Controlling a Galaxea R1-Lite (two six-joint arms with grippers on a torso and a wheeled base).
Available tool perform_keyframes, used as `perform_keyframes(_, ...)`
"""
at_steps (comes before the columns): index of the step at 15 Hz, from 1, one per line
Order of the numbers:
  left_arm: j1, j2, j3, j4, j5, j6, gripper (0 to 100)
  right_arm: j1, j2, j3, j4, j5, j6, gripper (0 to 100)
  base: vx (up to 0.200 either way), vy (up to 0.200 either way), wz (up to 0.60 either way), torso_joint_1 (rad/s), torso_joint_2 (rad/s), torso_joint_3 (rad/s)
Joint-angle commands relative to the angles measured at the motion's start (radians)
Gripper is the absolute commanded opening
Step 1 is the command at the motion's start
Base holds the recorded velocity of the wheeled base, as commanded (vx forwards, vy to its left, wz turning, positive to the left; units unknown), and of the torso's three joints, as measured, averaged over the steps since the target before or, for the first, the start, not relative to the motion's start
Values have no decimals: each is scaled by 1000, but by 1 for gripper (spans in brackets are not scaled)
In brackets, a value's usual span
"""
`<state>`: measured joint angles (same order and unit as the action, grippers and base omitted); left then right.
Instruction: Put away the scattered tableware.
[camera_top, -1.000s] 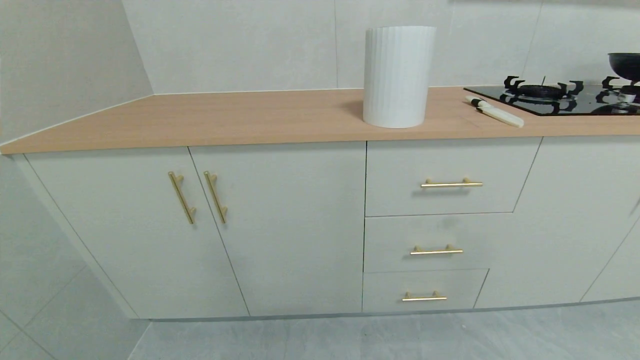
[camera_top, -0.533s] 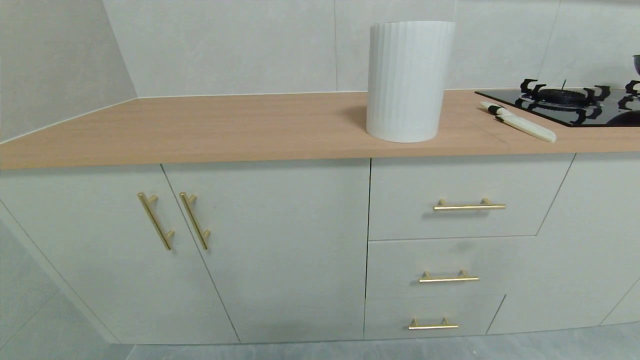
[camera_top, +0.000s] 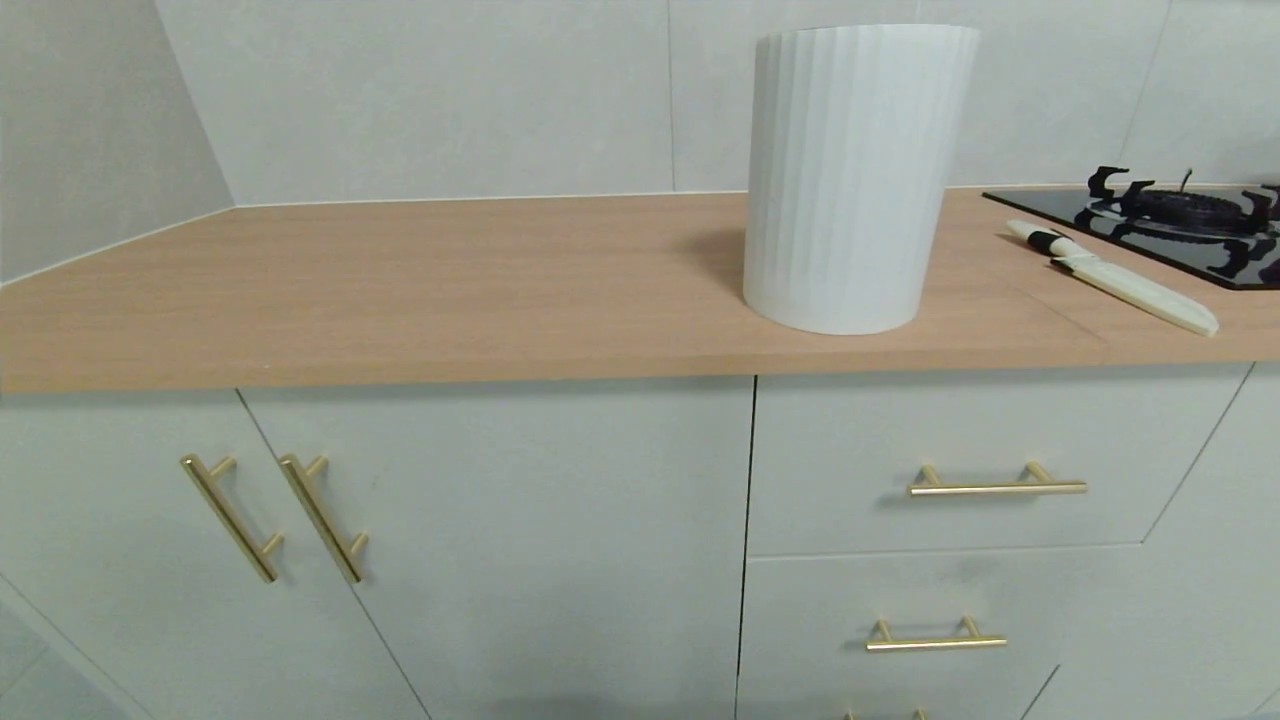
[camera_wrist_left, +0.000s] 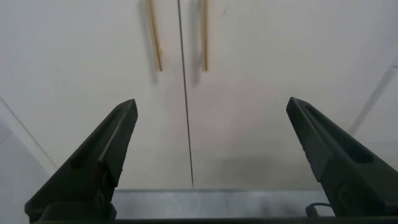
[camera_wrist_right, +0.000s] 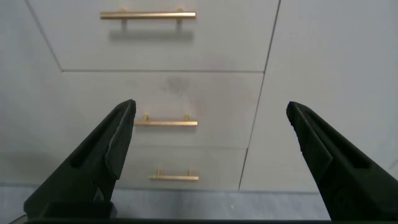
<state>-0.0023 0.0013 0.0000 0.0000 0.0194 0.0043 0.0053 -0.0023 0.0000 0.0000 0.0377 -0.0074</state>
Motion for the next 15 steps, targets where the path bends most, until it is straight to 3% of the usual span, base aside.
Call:
perform_keyframes(1,-1,0,0,0,1,0,100,1,2,0,-2,1,0,100,0,0,0,0,0,0)
perform_keyframes(10,-1,0,0,0,2,-3,100,1,2,0,-2,1,0,100,0,0,0,0,0,0)
perform_keyframes(15,-1,0,0,0,2,-3,100,1,2,0,0,1,0,100,0,-200,0,5,1,4)
